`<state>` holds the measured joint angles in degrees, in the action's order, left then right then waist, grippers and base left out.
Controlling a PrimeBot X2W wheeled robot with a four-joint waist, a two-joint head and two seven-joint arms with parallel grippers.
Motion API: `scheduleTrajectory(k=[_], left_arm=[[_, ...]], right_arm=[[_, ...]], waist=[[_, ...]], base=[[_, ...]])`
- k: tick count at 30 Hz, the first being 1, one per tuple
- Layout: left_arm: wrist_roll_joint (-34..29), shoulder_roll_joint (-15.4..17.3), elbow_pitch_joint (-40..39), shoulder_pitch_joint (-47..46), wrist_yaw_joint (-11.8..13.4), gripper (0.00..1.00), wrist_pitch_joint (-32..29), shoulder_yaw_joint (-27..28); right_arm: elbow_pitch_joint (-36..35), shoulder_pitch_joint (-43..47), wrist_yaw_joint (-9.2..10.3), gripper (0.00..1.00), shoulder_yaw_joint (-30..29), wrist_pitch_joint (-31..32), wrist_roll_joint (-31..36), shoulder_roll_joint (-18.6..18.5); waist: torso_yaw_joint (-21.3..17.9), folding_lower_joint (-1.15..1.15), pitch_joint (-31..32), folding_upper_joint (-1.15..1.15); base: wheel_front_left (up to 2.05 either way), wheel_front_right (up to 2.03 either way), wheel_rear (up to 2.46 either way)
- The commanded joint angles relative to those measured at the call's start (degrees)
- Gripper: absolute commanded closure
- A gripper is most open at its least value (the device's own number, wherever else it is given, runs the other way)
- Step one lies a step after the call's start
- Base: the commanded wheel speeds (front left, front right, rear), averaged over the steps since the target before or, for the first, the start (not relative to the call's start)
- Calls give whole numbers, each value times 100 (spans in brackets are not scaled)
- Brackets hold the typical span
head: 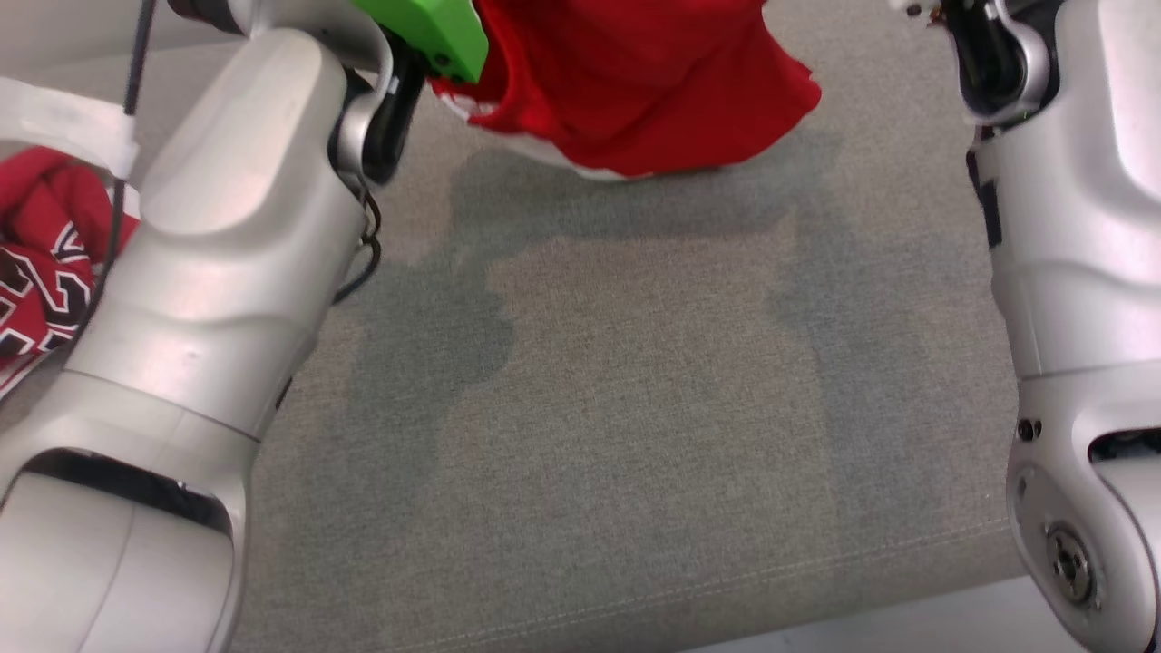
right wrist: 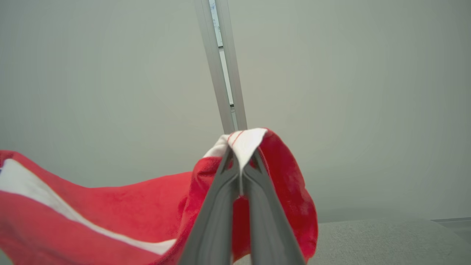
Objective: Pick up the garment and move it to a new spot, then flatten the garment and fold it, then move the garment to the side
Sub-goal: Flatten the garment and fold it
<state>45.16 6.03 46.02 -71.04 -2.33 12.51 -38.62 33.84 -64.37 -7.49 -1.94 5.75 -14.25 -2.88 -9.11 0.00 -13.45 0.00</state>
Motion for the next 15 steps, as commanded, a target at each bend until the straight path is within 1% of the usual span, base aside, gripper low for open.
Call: scheduleTrajectory(k=[1,2,5,9,12,15], left_arm=[[-100,62,93,-252,15,100,71,37],[-159,57,175,-381,7,100,99,17],[-250,-17,406,-711,13,100,186,44],[-488,-68,447,-1203,136,100,272,195],[-849,14,-27,-1411,342,100,273,568],[-1208,9,-559,-1293,442,100,271,997]], right_arm=[[221,-337,0,100,-18,-165,-24,-4],[400,-564,-1,100,7,-298,43,-1],[941,-1197,0,100,-89,-700,-29,-6],[1473,-1964,0,100,-291,-1366,158,0],[1747,-2394,0,100,-333,-1790,310,-2],[1908,-2663,0,100,-288,-1993,440,-4]], waist=[[-227,0,-752,0],[-221,0,-844,0],[-172,0,-1003,0],[-87,0,-1185,0],[-45,0,-1233,0],[-33,0,-1277,0]], base=[[0,0,0],[0,0,0],[0,0,0],[0,0,0],[0,0,0],[0,0,0]])
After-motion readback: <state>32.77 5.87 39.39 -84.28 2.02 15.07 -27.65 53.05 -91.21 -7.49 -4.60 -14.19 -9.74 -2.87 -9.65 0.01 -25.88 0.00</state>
